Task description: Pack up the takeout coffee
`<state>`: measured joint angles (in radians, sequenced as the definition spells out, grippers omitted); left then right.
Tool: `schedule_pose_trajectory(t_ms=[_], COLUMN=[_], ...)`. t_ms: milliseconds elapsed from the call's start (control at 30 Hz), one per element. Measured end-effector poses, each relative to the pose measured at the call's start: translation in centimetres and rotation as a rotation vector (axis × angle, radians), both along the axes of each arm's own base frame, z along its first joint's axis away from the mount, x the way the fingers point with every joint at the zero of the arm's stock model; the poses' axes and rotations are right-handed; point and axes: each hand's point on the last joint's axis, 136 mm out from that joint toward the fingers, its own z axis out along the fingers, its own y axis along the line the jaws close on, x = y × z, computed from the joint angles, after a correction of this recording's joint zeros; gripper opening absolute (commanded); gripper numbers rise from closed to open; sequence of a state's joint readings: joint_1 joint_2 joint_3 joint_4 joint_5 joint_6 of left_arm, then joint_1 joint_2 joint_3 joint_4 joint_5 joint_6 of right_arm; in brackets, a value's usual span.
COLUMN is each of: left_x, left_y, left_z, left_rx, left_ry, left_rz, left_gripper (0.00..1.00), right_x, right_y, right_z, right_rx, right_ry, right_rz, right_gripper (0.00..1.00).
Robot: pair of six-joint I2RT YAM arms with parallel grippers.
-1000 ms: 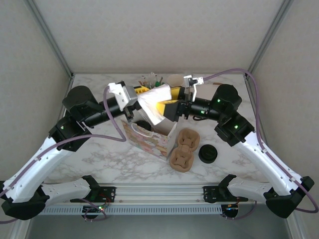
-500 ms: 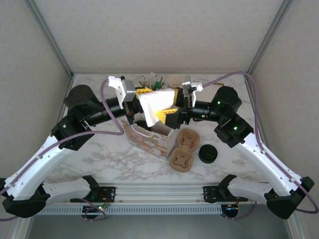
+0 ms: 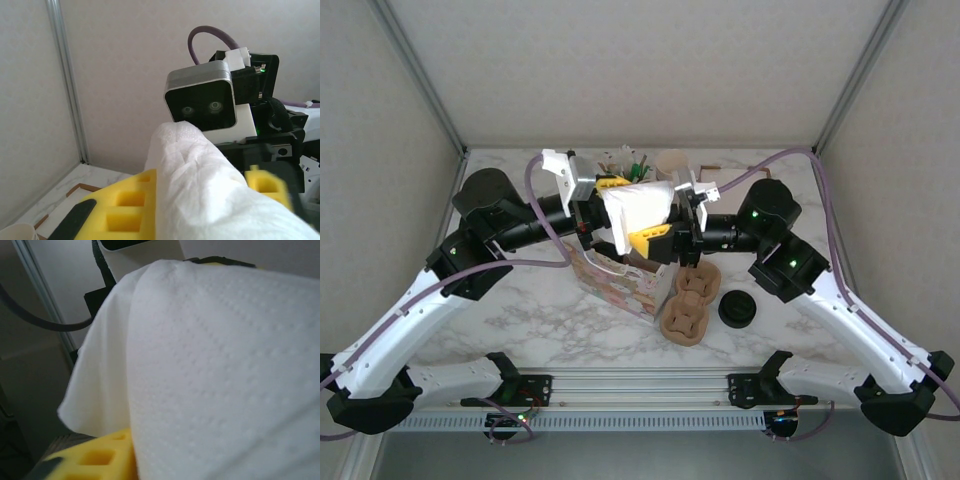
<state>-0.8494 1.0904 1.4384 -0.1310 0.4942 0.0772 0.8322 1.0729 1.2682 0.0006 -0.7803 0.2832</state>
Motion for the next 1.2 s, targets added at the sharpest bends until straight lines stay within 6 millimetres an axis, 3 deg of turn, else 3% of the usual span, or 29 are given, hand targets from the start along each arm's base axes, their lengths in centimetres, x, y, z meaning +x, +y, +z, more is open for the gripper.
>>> schedule_pose_trajectory(t_ms=[33, 100, 267, 367, 600, 733, 867, 1033, 1200], left_x=[0.0, -0.1, 0.1, 0.4, 1.3, 2.0, 2.9, 3.4, 3.8], left_y=[0.0, 0.0, 0.2, 0.5, 3.5, 6.8, 9.4, 11.2, 12.8], left_z=[0.0, 0.1, -0.2, -0.7, -2.1, -3.3, -4.7, -7.6, -10.0], left_rx=[0.000, 0.000, 0.013, 0.035, 0.097, 0.113, 0.144, 0.178, 0.212], left_ry=[0.000, 0.000, 0.019, 0.025, 0.029, 0.033, 0.055, 0.097, 0.127], left_rz=[-0.002, -0.001, 0.016, 0.042, 0.211, 0.369, 0.506, 0.600, 0.678], left_gripper=[0.05, 0.09, 0.51, 0.69, 0.96, 0.99, 0.99, 0.99, 0.99], right_x=[0.0, -0.1, 0.2, 0.6, 3.0, 4.8, 6.8, 8.2, 8.2], right_y=[-0.1, -0.2, -0.5, -0.9, -1.4, -1.2, -1.0, -1.7, -1.9], right_z=[0.0, 0.1, 0.2, 0.2, -1.3, -2.4, -5.1, -8.7, -11.1], right_rx=[0.000, -0.001, 0.002, -0.002, -0.094, -0.188, -0.322, -0.514, -0.673], right_ry=[-0.005, -0.006, -0.009, -0.007, 0.069, 0.138, 0.216, 0.259, 0.257], right_rz=[-0.002, -0.009, -0.045, -0.088, -0.245, -0.325, -0.410, -0.494, -0.491], right_gripper=[0.01, 0.00, 0.00, 0.00, 0.00, 0.00, 0.00, 0.00, 0.00])
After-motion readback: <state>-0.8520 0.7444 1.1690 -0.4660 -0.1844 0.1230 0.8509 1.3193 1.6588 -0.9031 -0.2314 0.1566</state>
